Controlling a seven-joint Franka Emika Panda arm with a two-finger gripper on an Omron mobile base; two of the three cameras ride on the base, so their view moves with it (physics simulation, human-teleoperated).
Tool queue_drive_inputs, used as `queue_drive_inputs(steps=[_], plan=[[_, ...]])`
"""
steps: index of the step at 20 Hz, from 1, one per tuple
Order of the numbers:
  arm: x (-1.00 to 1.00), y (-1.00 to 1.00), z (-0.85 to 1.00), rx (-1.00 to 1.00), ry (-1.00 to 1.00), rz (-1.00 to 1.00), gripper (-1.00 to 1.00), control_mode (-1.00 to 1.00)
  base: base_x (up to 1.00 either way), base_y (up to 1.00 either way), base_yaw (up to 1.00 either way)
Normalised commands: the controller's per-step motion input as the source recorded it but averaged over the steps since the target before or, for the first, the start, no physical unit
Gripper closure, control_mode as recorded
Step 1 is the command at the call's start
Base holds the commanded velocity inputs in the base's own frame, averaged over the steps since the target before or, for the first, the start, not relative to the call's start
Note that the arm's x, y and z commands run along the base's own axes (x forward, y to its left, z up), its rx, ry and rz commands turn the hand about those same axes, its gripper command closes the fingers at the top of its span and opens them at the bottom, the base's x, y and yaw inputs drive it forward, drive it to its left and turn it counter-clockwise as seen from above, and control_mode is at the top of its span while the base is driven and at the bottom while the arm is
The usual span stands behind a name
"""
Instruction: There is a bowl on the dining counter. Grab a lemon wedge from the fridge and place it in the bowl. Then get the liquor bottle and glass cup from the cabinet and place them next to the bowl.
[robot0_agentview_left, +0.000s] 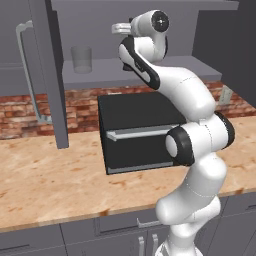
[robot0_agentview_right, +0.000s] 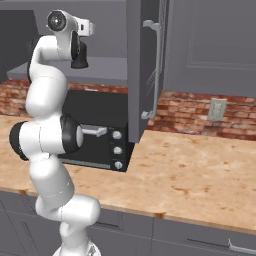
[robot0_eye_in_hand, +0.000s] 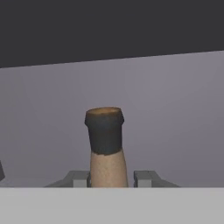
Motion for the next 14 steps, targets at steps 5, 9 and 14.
queue_drive_inputs(steps=[5,9,14], plan=[[0.0,0.0,0.0,0.0,0.0,0.0,1.0,-1.0,0.0,0.0,0.0],[-0.02,0.0,0.0,0.0,0.0,0.0,1.0,-1.0,0.0,0.0,0.0],[-0.18,0.0,-0.11,0.0,-0.05,0.0,1.0,-1.0,0.0,0.0,0.0]])
